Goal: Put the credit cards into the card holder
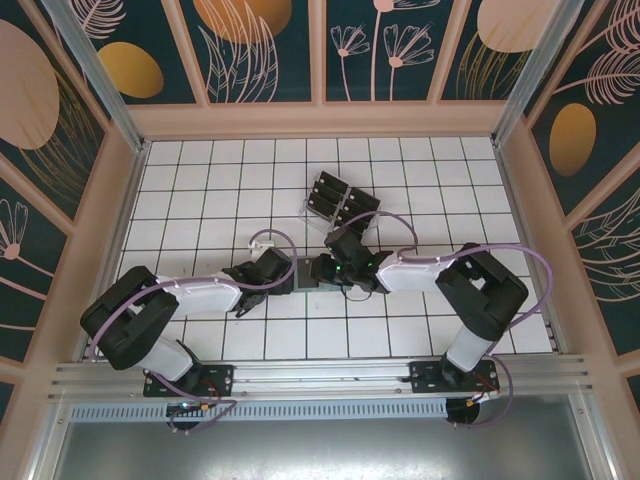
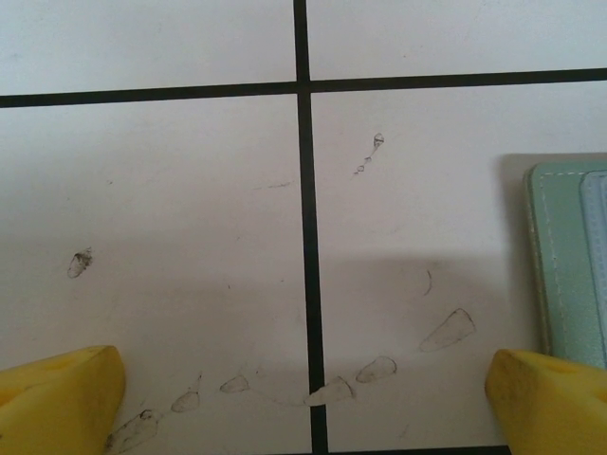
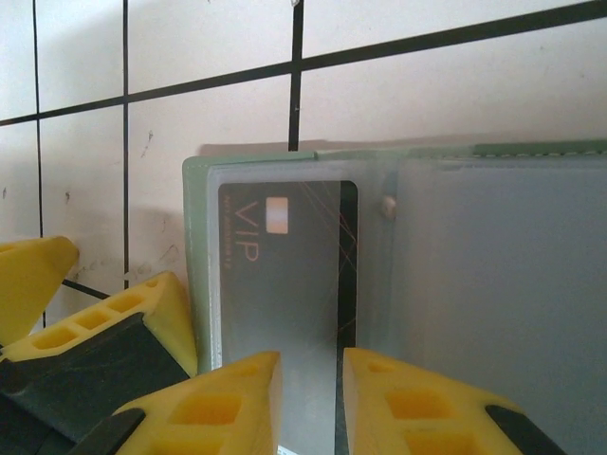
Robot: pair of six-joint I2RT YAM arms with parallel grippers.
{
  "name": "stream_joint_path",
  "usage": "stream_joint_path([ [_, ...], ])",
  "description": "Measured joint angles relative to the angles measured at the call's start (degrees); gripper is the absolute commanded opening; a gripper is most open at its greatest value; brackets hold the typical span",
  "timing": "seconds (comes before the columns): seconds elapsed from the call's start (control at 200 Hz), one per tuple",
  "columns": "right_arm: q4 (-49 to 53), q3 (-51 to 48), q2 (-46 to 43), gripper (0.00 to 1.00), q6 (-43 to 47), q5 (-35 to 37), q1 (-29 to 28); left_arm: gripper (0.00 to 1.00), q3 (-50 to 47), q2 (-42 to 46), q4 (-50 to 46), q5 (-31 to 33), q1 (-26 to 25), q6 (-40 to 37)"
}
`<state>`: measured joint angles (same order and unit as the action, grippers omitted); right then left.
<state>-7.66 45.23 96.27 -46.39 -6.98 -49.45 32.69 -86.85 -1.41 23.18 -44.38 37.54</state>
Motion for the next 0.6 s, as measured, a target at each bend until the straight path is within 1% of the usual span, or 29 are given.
stream_joint_path([
  [0.601,-1.05,0.02,2.05,0.23,-0.22,-0.39,-0.17,0.99,-0.02,-0.48,1.01,0.04,0.00,0.00],
])
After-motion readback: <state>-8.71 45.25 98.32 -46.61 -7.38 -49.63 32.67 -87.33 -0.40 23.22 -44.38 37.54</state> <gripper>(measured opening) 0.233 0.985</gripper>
